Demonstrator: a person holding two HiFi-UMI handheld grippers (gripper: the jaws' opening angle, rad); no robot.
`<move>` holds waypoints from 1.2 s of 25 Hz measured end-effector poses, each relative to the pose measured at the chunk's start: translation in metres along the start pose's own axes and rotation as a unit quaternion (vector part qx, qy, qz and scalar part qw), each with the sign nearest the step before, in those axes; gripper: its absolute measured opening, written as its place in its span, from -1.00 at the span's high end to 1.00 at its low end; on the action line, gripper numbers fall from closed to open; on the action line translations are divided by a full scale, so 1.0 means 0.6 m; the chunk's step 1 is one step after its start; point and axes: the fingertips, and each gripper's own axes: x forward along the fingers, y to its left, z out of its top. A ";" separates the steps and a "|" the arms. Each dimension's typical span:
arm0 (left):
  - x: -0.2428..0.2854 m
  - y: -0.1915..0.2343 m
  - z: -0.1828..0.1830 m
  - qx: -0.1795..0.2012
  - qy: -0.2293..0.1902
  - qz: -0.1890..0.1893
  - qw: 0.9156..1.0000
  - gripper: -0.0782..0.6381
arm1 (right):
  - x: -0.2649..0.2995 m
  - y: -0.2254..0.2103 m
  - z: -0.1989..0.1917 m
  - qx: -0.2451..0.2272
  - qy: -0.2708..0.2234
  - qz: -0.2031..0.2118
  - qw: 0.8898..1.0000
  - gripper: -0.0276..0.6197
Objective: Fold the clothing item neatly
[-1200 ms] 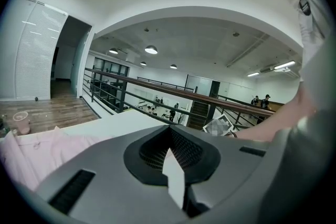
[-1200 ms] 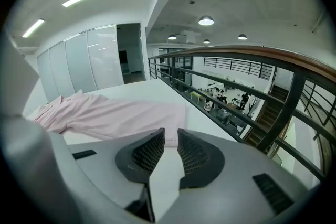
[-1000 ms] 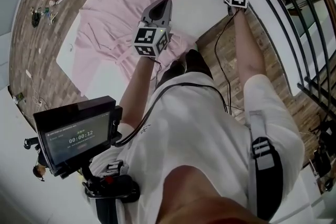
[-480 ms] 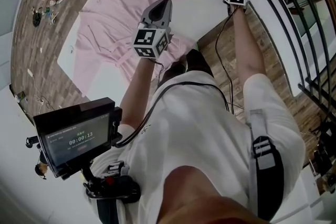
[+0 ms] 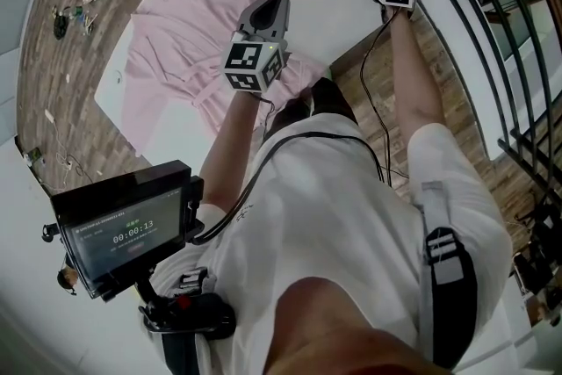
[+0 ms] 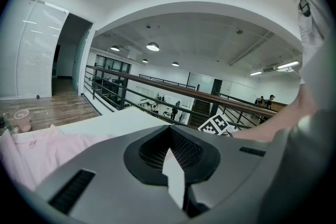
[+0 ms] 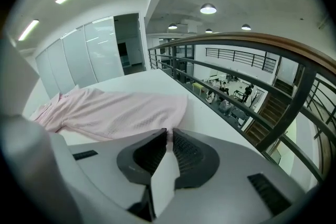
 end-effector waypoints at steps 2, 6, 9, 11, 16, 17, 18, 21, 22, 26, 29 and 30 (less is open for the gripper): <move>0.002 0.000 0.000 0.001 0.000 0.001 1.000 0.78 | -0.011 0.011 0.022 -0.005 -0.024 0.006 1.000 0.78; 0.006 0.000 0.002 0.001 -0.001 0.002 1.000 0.78 | -0.024 0.033 0.059 -0.025 -0.054 0.019 0.998 0.78; 0.007 -0.001 0.003 -0.001 -0.004 0.003 1.000 0.78 | -0.027 0.045 0.074 -0.038 -0.061 0.025 0.997 0.78; 0.006 0.001 0.004 -0.002 -0.006 0.005 1.000 0.78 | -0.028 0.054 0.082 -0.047 -0.066 0.029 0.996 0.78; 0.003 0.010 0.002 -0.006 -0.010 0.014 1.000 0.78 | -0.021 0.077 0.097 -0.070 -0.072 0.041 0.994 0.78; 0.002 0.012 0.001 -0.006 -0.011 0.016 1.000 0.78 | -0.019 0.083 0.099 -0.074 -0.072 0.044 0.994 0.78; 0.000 0.015 0.000 -0.006 -0.011 0.018 1.000 0.78 | -0.017 0.088 0.100 -0.079 -0.072 0.047 0.993 0.78; -0.006 0.025 -0.004 -0.008 -0.013 0.026 1.000 0.78 | -0.006 0.107 0.101 -0.090 -0.071 0.056 0.992 0.78; -0.008 0.029 -0.005 -0.008 -0.013 0.029 0.999 0.78 | -0.001 0.113 0.101 -0.094 -0.069 0.060 0.991 0.78; -0.022 0.044 -0.008 -0.011 -0.015 0.045 0.999 0.78 | 0.014 0.147 0.099 -0.111 -0.063 0.077 0.989 0.78; -0.039 0.051 -0.006 -0.012 -0.019 0.056 0.998 0.78 | 0.016 0.172 0.101 -0.124 -0.062 0.087 0.987 0.78; -0.045 0.053 -0.006 -0.012 -0.020 0.059 0.998 0.78 | 0.016 0.180 0.100 -0.128 -0.061 0.090 0.986 0.78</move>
